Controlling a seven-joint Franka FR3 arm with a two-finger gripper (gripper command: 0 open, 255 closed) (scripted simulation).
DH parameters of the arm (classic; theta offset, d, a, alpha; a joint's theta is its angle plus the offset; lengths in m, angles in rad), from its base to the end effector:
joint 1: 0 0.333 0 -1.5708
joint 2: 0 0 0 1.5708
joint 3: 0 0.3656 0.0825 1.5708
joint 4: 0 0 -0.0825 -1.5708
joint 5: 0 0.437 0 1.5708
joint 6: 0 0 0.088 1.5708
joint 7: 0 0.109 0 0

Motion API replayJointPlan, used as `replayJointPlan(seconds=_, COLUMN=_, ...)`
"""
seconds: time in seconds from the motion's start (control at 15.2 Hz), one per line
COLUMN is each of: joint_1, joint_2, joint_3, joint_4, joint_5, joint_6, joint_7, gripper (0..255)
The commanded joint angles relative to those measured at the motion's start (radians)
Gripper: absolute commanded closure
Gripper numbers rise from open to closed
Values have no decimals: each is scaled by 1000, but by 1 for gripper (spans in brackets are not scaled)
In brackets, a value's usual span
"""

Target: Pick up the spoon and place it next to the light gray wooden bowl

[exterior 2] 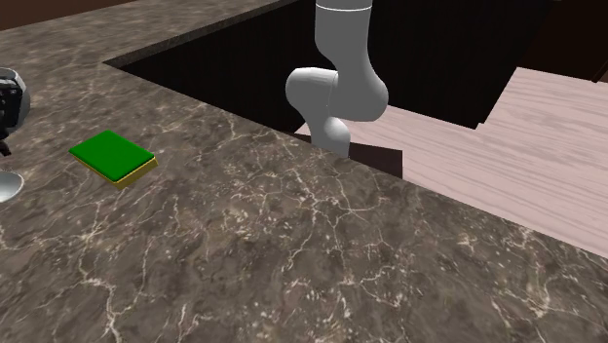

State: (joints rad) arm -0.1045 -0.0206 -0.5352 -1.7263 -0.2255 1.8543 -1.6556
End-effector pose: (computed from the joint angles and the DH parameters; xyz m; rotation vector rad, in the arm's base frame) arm 0.4876 -0.3889 0.6284 2.5144 1.4778 -0.1935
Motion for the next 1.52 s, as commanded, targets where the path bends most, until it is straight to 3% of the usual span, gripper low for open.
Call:
replayJointPlan(seconds=0.0, joint_1=0, joint_2=-5, joint_3=0, joint_4=-32, joint_5=-4, joint_6=28, joint_7=6, gripper=255)
replayJointPlan(seconds=0.66, joint_1=-4, joint_2=-1, joint_3=-4, joint_4=-157, joint_5=-13, joint_6=154, joint_7=31, gripper=255)
replayJointPlan(seconds=1.19, joint_1=-4, joint_2=-1, joint_3=-4, joint_4=-157, joint_5=-13, joint_6=154, joint_7=31, gripper=255)
replayJointPlan(seconds=1.25, joint_1=-4, joint_2=-1, joint_3=-4, joint_4=-157, joint_5=-13, joint_6=154, joint_7=31, gripper=0)
replayJointPlan(seconds=1.45, joint_1=-4, joint_2=-1, joint_3=-4, joint_4=-157, joint_5=-13, joint_6=154, joint_7=31, gripper=0)
